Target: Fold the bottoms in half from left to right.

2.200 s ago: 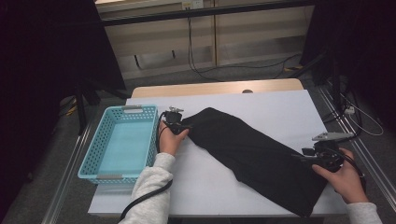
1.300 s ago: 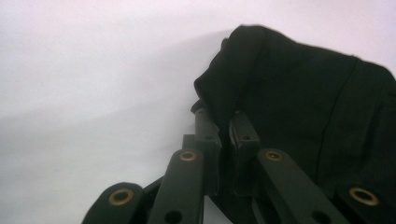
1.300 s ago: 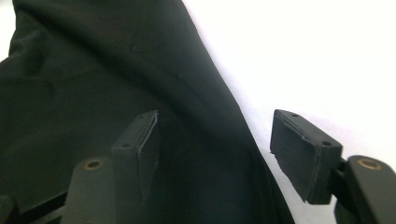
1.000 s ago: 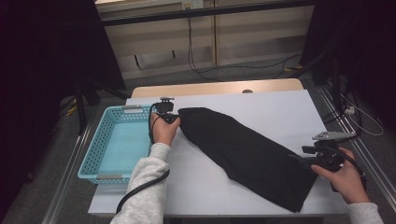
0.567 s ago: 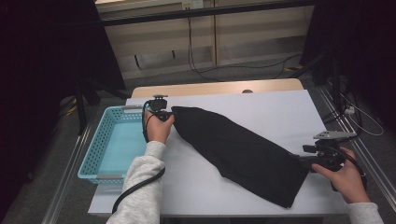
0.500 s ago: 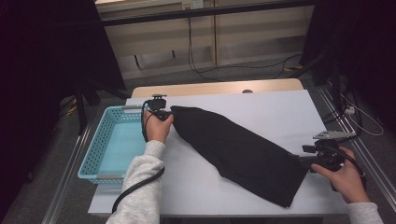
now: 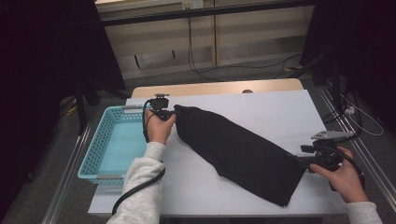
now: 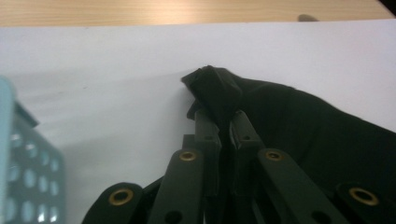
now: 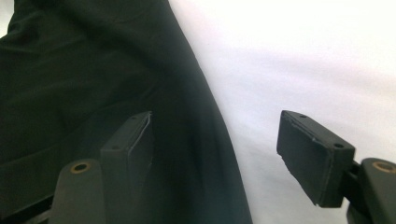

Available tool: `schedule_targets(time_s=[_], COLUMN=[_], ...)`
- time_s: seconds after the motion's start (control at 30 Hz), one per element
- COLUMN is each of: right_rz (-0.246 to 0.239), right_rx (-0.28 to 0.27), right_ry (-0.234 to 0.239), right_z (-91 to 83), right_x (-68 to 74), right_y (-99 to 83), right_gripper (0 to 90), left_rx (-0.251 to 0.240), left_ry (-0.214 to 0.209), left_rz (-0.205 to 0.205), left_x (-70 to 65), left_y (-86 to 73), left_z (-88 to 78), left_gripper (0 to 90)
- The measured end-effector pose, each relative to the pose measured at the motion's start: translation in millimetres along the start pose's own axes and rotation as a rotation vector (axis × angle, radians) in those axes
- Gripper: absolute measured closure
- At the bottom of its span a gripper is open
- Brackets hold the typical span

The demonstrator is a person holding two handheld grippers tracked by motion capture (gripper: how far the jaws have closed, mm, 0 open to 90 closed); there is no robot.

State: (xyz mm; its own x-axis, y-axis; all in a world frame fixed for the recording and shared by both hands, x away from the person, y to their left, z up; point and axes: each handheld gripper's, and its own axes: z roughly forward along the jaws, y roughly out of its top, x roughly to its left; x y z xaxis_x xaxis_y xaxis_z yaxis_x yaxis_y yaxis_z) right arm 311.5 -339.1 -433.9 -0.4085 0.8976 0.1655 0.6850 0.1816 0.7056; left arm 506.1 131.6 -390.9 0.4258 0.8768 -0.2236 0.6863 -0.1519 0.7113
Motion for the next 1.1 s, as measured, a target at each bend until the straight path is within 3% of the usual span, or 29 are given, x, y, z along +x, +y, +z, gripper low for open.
schedule_targets(time_s=[0.2,0.5,1.1], right_rz=[-0.006,-0.017,-0.021], right_rx=[0.005,0.006,0.014], right_ry=[0.008,0.013,0.014], right_z=[1.6,2.9,4.4], right_x=[1.6,3.0,4.7], right_y=[0.1,0.8,0.7], right_gripper=[27.2,26.8,26.5], left_rx=[-0.006,-0.009,0.001], left_ry=[-0.062,-0.155,-0.241], left_rz=[0.034,0.045,0.082], left_x=[-15.5,-30.7,-50.4], left_y=[-0.9,-7.4,-21.7], left_z=[0.0,2.4,8.9], left_gripper=[84.8,84.8,84.8])
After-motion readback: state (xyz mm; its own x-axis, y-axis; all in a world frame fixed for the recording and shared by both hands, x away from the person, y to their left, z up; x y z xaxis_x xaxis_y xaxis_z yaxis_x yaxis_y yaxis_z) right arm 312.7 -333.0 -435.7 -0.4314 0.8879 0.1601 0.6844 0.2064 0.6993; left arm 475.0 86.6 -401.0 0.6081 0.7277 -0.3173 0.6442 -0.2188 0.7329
